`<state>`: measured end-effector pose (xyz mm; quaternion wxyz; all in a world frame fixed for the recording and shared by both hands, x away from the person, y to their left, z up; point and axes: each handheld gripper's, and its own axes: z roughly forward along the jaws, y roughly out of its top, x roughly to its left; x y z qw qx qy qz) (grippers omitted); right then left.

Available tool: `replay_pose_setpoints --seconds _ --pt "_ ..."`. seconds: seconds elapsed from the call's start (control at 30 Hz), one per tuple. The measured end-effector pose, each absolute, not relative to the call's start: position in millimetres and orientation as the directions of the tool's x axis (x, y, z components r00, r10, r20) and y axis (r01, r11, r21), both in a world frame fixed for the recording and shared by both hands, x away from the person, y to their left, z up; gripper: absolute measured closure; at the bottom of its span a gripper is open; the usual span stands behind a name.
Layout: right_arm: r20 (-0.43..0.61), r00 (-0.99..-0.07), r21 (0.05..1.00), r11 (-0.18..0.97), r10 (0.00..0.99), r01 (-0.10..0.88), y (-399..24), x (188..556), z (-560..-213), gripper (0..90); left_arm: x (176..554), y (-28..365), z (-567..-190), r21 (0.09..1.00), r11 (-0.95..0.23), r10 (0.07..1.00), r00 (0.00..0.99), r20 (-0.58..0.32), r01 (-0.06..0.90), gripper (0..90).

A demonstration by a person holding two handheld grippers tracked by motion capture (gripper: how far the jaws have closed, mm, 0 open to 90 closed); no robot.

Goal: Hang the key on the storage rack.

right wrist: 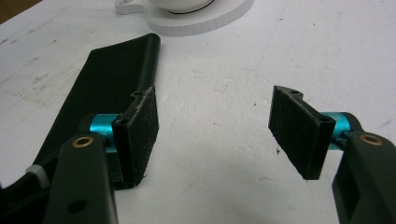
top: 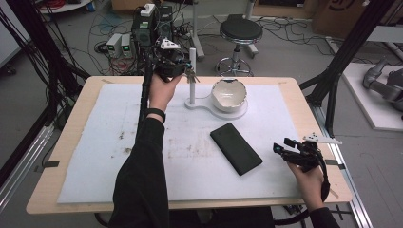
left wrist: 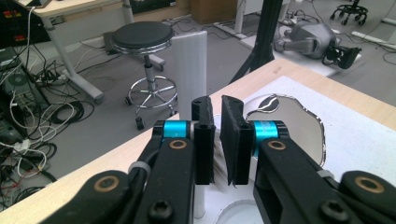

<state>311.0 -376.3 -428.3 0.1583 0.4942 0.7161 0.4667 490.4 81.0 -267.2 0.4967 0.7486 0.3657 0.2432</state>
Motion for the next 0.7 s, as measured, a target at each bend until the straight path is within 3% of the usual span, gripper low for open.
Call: replay_pose_setpoints --seconds 0.03,0.27,0.5,0.7 --pt "0.233 -0.462 0.826 0.076 0.856 0.558 -376 311 -428 34.1 489 81 -268 0.924 -0.236 0.793 0.610 0.005 0.300 81.4" --pt "0.228 -0.464 0.829 0.079 0.856 0.554 -376 311 -428 34.1 474 90 -269 0.928 -0.229 0.796 0.606 0.004 0.294 48.2" --pt "0.227 -0.468 0.830 0.081 0.854 0.552 -373 313 -427 34.0 434 106 -279 0.943 -0.240 0.767 0.641 0.036 0.233 33.3" --pt "0.217 -0.482 0.833 0.097 0.849 0.545 -367 319 -427 33.4 397 122 -301 0.951 -0.226 0.756 0.654 0.036 0.210 28.6"
